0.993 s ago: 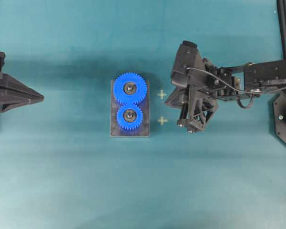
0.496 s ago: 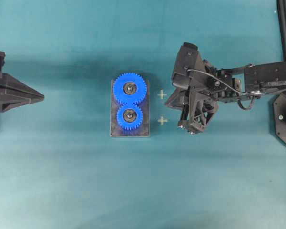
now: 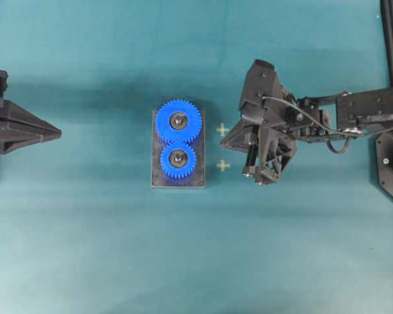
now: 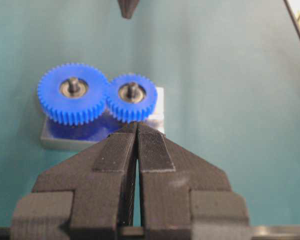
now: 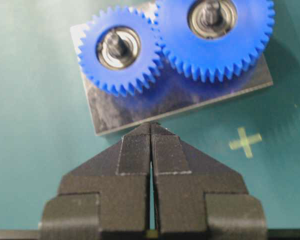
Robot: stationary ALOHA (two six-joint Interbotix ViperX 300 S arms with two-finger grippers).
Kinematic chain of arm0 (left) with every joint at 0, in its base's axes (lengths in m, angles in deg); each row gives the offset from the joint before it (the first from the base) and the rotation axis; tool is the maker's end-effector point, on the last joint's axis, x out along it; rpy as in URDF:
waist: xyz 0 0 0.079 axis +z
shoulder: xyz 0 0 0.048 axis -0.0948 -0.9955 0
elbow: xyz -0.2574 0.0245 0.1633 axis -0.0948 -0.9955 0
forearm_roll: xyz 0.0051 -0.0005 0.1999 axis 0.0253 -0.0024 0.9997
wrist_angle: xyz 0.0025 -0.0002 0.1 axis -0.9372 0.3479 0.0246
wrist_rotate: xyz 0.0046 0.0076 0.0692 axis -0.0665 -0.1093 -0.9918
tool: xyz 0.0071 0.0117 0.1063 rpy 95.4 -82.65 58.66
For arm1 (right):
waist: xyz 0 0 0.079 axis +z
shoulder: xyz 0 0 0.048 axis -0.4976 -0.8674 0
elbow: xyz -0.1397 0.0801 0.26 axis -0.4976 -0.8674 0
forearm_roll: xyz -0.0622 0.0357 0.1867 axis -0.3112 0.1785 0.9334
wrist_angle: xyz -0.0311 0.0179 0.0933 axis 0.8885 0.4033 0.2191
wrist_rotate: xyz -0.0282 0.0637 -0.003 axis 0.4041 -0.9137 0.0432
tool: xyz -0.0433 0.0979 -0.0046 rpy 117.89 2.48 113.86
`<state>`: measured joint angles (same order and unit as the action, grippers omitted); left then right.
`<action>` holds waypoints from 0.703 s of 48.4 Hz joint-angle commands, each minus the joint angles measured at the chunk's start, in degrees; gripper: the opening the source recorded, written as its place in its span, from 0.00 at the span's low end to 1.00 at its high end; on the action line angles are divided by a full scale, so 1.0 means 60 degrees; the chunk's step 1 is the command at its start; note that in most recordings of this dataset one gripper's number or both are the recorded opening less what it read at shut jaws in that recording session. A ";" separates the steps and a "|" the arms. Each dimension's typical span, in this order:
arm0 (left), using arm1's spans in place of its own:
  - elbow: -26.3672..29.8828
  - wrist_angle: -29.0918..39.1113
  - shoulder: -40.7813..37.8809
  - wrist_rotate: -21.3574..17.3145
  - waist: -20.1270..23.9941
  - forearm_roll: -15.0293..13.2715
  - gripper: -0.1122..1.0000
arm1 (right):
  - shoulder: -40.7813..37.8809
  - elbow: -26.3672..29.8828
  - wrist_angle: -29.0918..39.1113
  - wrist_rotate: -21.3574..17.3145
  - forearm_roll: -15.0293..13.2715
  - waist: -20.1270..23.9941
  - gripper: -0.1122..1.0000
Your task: Fit the small gear onto the shaft.
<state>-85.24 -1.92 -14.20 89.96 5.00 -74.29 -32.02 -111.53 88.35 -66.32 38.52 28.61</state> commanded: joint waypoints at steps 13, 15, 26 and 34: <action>0.0103 -0.0088 -0.0117 0.0322 0.0015 0.0015 0.10 | 0.0073 0.0015 -0.0278 -0.0044 -0.0015 0.0088 0.08; 0.0088 -0.0088 -0.0117 0.0483 0.0015 0.0015 0.10 | 0.0073 0.0015 -0.0293 -0.0044 -0.0015 0.0088 0.08; 0.0146 -0.0088 -0.0117 0.0981 0.0015 0.0015 0.10 | 0.0073 0.0015 -0.0483 -0.0029 -0.0015 0.0073 0.08; 0.0146 -0.0088 -0.0117 0.0981 0.0015 0.0015 0.10 | 0.0073 0.0015 -0.0557 -0.0015 -0.0015 0.0073 0.08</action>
<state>-85.24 -1.92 -14.46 95.85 5.00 -74.38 -32.02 -111.97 85.63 -66.32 38.52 28.96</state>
